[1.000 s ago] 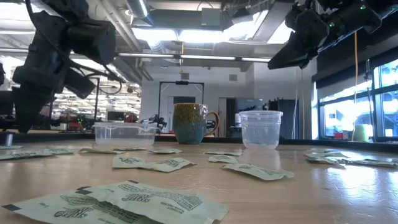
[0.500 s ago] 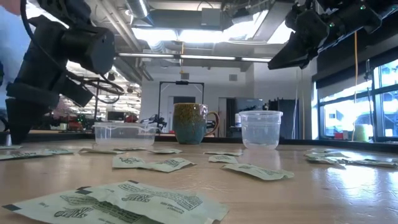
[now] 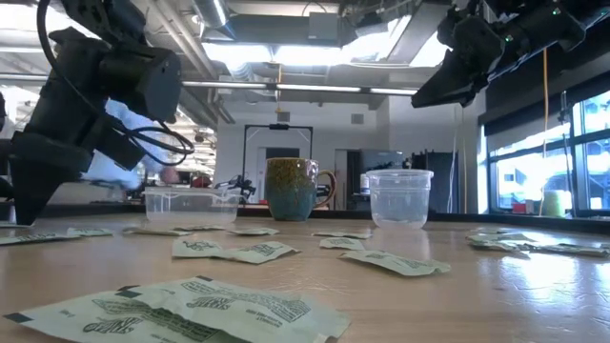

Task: Pick and place Stevia / Truvia into bins
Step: Put the light green stevia packet into the left transparent container

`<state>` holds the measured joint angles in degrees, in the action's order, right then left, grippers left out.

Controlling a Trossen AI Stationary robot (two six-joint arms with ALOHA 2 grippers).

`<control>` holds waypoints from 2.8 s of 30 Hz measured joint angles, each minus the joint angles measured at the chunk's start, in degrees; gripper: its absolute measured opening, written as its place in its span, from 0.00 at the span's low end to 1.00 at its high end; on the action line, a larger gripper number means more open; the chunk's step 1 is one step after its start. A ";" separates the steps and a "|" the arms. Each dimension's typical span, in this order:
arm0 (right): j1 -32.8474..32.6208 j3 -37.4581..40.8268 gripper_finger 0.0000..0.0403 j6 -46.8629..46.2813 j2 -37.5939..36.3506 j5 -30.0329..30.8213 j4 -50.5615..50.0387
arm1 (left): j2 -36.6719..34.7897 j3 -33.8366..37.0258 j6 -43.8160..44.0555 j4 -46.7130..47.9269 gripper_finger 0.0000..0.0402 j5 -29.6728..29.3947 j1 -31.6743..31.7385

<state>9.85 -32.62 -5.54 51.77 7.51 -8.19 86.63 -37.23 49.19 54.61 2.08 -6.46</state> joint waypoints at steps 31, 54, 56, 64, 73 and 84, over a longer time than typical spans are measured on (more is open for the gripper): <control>0.00 0.00 0.22 0.94 0.00 0.00 0.28 | -2.75 -14.23 -23.21 4.96 0.01 -14.57 0.98; -0.01 0.00 0.22 0.77 0.00 0.00 -0.48 | -2.59 -18.12 -55.33 -14.79 0.01 -9.90 23.01; -0.02 0.00 0.22 1.14 0.00 0.00 -0.52 | -1.53 -18.12 -56.03 -15.09 0.01 -8.58 24.44; 0.00 0.00 0.22 1.31 0.00 0.00 -0.52 | 3.10 -18.14 -58.75 -15.96 0.01 -7.95 28.35; -0.01 0.00 0.22 1.49 0.00 0.00 -0.56 | 6.55 -18.14 -57.69 -15.87 0.02 -8.32 29.20; 0.00 0.00 0.22 1.51 0.00 0.00 -0.63 | 2.13 -18.18 -55.13 -15.65 0.14 -8.29 29.07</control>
<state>9.85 -32.62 -4.03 51.77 7.51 -8.82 88.76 -55.42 -5.94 38.96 -6.20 22.61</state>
